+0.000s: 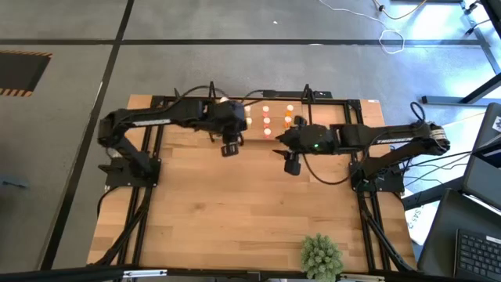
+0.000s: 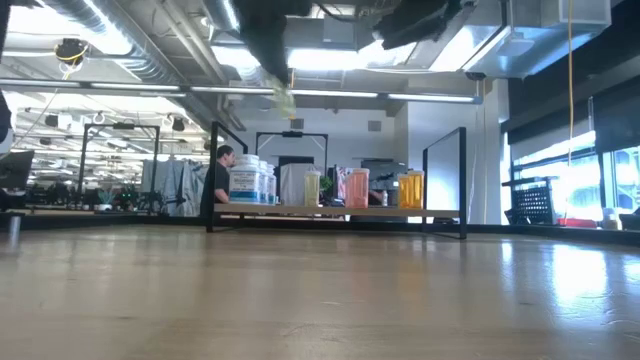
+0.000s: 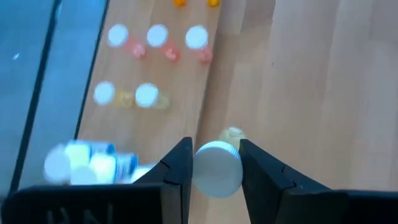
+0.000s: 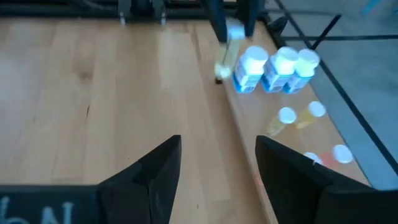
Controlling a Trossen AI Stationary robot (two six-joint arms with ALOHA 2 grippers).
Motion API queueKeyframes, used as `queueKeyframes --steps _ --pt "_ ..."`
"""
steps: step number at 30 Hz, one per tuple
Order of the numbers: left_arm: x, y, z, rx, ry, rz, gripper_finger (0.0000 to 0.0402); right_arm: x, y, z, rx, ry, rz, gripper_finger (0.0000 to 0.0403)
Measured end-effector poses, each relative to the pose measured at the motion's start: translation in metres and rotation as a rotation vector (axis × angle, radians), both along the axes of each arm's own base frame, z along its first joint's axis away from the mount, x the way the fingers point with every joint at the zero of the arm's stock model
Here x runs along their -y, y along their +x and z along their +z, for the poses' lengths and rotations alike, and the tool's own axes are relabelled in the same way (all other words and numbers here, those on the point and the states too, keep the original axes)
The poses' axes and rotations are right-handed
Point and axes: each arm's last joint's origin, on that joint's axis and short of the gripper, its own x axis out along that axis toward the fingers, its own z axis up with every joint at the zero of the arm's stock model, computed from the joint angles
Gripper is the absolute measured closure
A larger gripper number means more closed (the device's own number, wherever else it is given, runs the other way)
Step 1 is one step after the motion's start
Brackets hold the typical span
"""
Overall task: Pick and place medicine bottles onto shelf by color
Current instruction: Put the yellow pill bottle on the shelf aligned with the other yellow pill bottles
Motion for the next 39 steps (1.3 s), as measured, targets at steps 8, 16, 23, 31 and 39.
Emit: queueKeyframes --steps 8,16,23,31,39 --pt "-0.043 0.031 -0.037 -0.128 -0.014 -0.072 0.0311 0.001 -0.017 0.015 0.032 -0.032 0.02 0.0195" --pt "-0.059 0.056 -0.074 -0.186 0.027 -0.137 0.0311 0.005 -0.021 0.017 -0.006 -0.194 -0.012 0.0195" --pt "-0.064 0.06 -0.082 -0.193 0.03 -0.138 0.0311 0.005 -0.021 0.016 -0.024 -0.241 -0.016 0.0195" --pt "-0.072 0.058 -0.081 -0.173 0.011 -0.132 0.0311 0.005 -0.021 0.016 -0.025 -0.253 -0.007 0.0195" --pt "-0.078 0.061 -0.09 -0.18 -0.015 -0.132 0.0311 0.005 -0.021 0.017 -0.025 -0.253 -0.006 0.0195"
